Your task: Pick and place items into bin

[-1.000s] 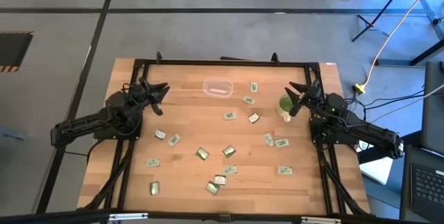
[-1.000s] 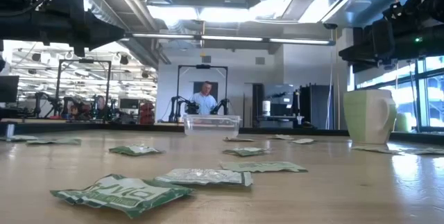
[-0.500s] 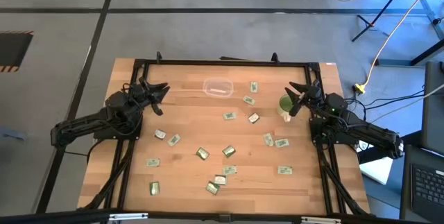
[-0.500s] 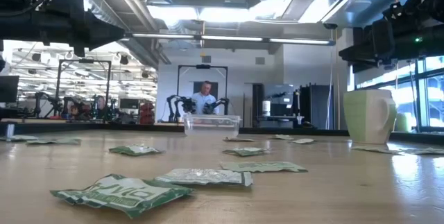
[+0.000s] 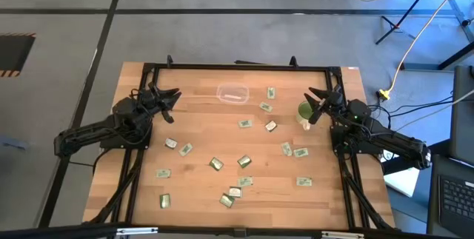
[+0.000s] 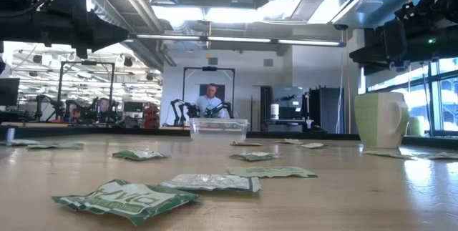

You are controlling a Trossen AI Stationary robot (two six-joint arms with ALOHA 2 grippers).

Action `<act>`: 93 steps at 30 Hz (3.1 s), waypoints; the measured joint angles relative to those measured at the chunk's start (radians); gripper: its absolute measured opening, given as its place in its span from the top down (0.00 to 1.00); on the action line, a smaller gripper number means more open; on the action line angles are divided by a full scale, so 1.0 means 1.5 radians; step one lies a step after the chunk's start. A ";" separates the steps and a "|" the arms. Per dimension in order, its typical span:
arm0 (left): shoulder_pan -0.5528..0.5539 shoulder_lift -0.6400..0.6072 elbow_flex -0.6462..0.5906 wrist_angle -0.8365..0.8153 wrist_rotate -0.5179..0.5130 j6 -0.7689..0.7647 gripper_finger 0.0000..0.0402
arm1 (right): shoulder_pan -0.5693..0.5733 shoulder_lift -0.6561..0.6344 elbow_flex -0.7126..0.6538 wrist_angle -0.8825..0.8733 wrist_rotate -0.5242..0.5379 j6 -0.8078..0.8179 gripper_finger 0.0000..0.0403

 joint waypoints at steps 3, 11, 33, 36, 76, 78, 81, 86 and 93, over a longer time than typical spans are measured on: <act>0.000 0.000 0.000 0.000 0.000 0.000 0.79 | 0.000 0.000 0.000 0.000 0.000 0.000 0.60; 0.000 0.000 0.000 0.000 0.000 0.000 0.79 | 0.000 0.000 0.000 0.000 0.000 0.000 0.60; 0.000 0.000 0.000 0.000 0.000 0.000 0.79 | 0.000 0.000 0.000 0.000 0.000 0.000 0.60; 0.000 0.000 0.000 0.000 0.000 0.000 0.79 | 0.000 0.000 0.000 0.013 0.000 0.000 0.60; 0.000 0.001 0.000 -0.009 -0.003 -0.018 0.79 | -0.074 0.876 0.798 -0.500 -0.053 0.160 0.63; 0.000 0.001 0.000 -0.009 -0.003 -0.031 0.79 | -0.087 0.952 0.849 -0.546 -0.064 0.153 0.66; 0.000 0.001 0.000 -0.009 -0.003 -0.035 0.79 | -0.097 1.046 0.894 -0.559 -0.117 0.118 0.70; 0.000 0.002 0.000 -0.009 -0.003 -0.035 0.79 | -0.100 1.164 0.917 -0.561 -0.160 0.088 0.75; 0.000 0.002 0.000 -0.010 -0.003 -0.035 0.79 | -0.102 1.254 0.916 -0.564 -0.158 0.079 0.75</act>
